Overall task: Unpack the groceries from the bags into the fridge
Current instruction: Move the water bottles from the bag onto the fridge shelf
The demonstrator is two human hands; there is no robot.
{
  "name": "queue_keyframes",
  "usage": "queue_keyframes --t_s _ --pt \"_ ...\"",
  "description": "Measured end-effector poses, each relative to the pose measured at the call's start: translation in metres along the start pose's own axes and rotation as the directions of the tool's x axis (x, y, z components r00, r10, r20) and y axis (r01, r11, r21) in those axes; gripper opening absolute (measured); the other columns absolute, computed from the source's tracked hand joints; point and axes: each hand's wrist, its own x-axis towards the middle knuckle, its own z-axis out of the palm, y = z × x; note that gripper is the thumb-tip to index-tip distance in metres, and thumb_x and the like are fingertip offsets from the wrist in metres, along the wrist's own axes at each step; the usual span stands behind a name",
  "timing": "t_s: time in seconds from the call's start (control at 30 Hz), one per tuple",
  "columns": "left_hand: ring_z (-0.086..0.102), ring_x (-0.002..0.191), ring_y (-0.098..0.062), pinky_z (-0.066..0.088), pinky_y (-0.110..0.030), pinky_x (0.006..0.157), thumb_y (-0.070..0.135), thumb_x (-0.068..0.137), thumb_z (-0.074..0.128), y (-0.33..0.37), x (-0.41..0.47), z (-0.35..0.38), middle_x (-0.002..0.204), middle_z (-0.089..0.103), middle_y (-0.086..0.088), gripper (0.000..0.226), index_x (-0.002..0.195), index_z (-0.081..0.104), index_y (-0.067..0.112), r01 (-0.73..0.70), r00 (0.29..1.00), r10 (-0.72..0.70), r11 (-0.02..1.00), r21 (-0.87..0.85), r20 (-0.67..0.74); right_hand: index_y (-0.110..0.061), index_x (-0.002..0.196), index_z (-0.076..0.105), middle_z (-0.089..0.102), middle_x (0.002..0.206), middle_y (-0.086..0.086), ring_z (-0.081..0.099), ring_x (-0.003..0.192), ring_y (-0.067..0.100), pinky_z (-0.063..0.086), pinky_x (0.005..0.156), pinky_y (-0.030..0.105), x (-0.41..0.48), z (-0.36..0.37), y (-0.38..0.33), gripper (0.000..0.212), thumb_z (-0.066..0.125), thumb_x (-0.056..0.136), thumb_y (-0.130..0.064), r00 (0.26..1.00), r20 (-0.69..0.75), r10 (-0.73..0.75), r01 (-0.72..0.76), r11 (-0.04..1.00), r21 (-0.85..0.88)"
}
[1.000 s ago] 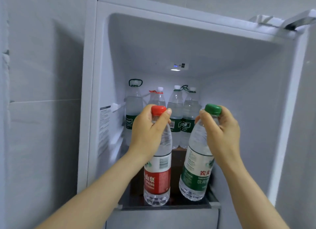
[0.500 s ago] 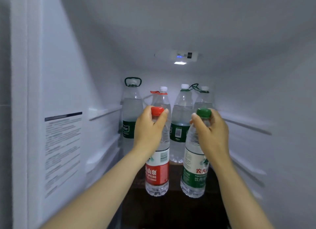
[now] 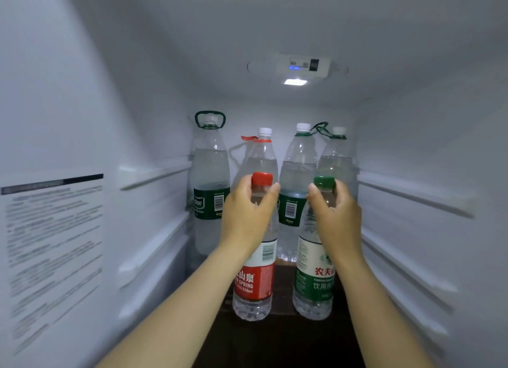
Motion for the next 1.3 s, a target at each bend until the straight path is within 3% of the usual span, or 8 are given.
queue_keyframes --t_s 0.13,0.23,0.43,0.63,0.8,0.97,1.1,1.3 --pt "0.062 0.078 0.008 0.044 -0.004 0.063 0.039 0.089 0.06 -0.007 -0.014 -0.001 0.084 0.068 0.013 0.01 0.094 0.06 0.03 0.016 1.0 -0.016 0.994 -0.112 0.001 -0.04 0.098 0.054 0.067 0.093 -0.014 0.064 0.084 -0.001 0.056 0.076 0.032 -0.015 0.0 0.01 0.008 0.056 0.092 -0.044 0.999 0.04 -0.009 0.008 0.999 0.033" --pt "0.062 0.08 0.008 0.044 -0.003 0.064 0.04 0.088 0.061 -0.008 -0.017 -0.001 0.085 0.068 0.016 0.007 0.094 0.058 0.037 -0.004 1.0 0.002 0.993 -0.115 -0.012 -0.049 0.105 0.048 0.065 0.105 -0.016 0.061 0.092 -0.007 0.049 0.075 0.018 -0.028 -0.003 0.014 0.018 0.057 0.09 -0.047 0.998 0.057 0.009 -0.014 0.996 0.088" --pt "0.059 0.08 0.014 0.041 0.001 0.065 0.035 0.089 0.061 -0.007 -0.02 -0.002 0.085 0.065 0.017 0.008 0.096 0.057 0.034 -0.017 1.0 0.014 0.988 -0.152 -0.018 -0.039 0.127 0.041 0.057 0.116 -0.017 0.055 0.104 -0.004 0.04 0.075 0.016 -0.04 -0.013 0.019 0.048 0.065 0.086 -0.043 0.973 0.201 0.113 -0.132 0.988 0.084" --pt "0.056 0.079 0.019 0.038 0.003 0.065 0.035 0.089 0.061 -0.006 -0.021 0.0 0.084 0.062 0.022 0.008 0.095 0.056 0.036 -0.009 0.999 0.004 0.989 -0.149 -0.035 -0.034 0.124 0.043 0.057 0.108 -0.02 0.054 0.097 -0.008 0.041 0.068 0.008 -0.063 -0.026 0.033 0.057 0.077 0.079 -0.027 0.915 0.317 0.251 -0.266 0.964 0.007" --pt "0.057 0.079 0.02 0.039 0.003 0.064 0.036 0.089 0.06 -0.004 -0.024 0.0 0.085 0.062 0.022 0.011 0.092 0.052 0.042 -0.013 0.999 0.008 0.988 -0.151 -0.036 -0.031 0.123 0.046 0.055 0.112 -0.015 0.053 0.094 -0.007 0.042 0.069 0.01 -0.068 -0.026 0.039 0.055 0.077 0.078 -0.032 0.918 0.289 0.27 -0.273 0.962 -0.032" --pt "0.057 0.08 0.019 0.04 0.003 0.065 0.037 0.089 0.06 -0.003 -0.024 -0.001 0.086 0.062 0.022 0.013 0.093 0.051 0.044 -0.016 0.999 0.011 0.99 -0.141 -0.037 -0.022 0.125 0.045 0.039 0.113 -0.006 0.048 0.099 0.01 0.044 0.081 0.025 -0.061 -0.022 0.051 0.055 0.074 0.08 -0.036 0.948 0.165 0.272 -0.246 0.956 -0.161" --pt "0.056 0.08 0.02 0.04 0.003 0.065 0.037 0.089 0.059 -0.005 -0.024 0.0 0.087 0.061 0.023 0.012 0.094 0.05 0.044 -0.017 0.999 0.013 0.99 -0.137 -0.031 -0.018 0.124 0.05 0.048 0.116 -0.004 0.055 0.106 0.016 0.053 0.086 0.034 -0.046 -0.025 0.073 0.054 0.075 0.079 -0.034 0.95 0.116 0.289 -0.266 0.947 -0.178" --pt "0.055 0.08 0.022 0.039 0.004 0.064 0.037 0.09 0.058 -0.007 -0.023 0.001 0.088 0.06 0.023 0.011 0.099 0.051 0.039 -0.015 0.999 0.011 0.992 -0.124 -0.031 -0.015 0.124 0.054 0.062 0.121 0.005 0.059 0.104 0.02 0.049 0.081 0.031 -0.024 -0.034 0.1 0.049 0.075 0.081 -0.027 0.955 0.059 0.289 -0.274 0.943 -0.186"
